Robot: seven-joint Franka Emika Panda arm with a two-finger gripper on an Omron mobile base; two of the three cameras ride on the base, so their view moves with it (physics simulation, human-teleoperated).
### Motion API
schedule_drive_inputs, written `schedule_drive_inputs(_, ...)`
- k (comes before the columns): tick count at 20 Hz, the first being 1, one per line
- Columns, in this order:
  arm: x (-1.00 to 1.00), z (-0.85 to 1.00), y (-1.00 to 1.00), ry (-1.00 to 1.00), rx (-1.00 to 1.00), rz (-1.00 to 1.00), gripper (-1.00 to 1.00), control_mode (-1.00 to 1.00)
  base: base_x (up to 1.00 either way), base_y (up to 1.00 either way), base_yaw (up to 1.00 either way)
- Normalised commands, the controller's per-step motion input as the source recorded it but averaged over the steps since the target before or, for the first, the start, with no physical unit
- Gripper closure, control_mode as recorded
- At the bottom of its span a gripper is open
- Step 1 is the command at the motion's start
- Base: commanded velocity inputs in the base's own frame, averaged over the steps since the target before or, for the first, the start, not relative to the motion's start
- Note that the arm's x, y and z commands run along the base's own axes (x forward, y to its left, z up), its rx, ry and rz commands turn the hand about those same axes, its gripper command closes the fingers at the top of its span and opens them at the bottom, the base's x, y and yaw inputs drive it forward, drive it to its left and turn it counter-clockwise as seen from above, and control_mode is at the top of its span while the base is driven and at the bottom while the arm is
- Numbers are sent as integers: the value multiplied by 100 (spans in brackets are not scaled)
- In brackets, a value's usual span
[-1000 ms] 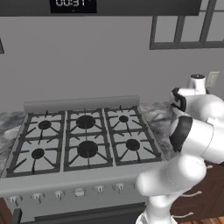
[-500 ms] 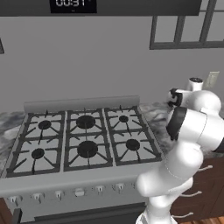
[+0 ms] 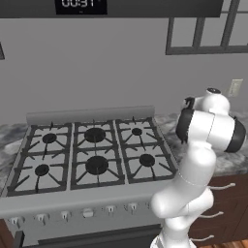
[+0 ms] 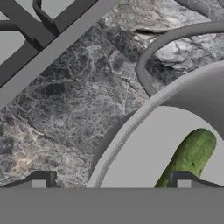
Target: Turn on the sink faucet. Then move the cucumber from the counter to the sink. Turn off the sink. Move the vegetable from the sink to the pot next to the stove. Finally move the pot to the front center burner.
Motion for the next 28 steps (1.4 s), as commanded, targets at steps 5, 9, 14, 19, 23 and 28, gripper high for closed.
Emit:
schedule_drive_inputs(5,9,-39,-3,2,0,0,100,-100,0,0,0)
schedule_drive_inputs(9,0,-17,0,3,0,0,100,-100,0,0,0)
schedule_drive_inputs(14,-1,0,0,0,0,0,100,-100,0,0,0)
schedule_drive_inputs(19,-19,22,8,-1,0,2,100,-100,0,0,0)
schedule_drive_inputs(23,-39,39,38,-5,0,4,100,-100,0,0,0)
schedule_drive_inputs(28,-52,37,66,-7,-7,6,100,-100,0,0,0)
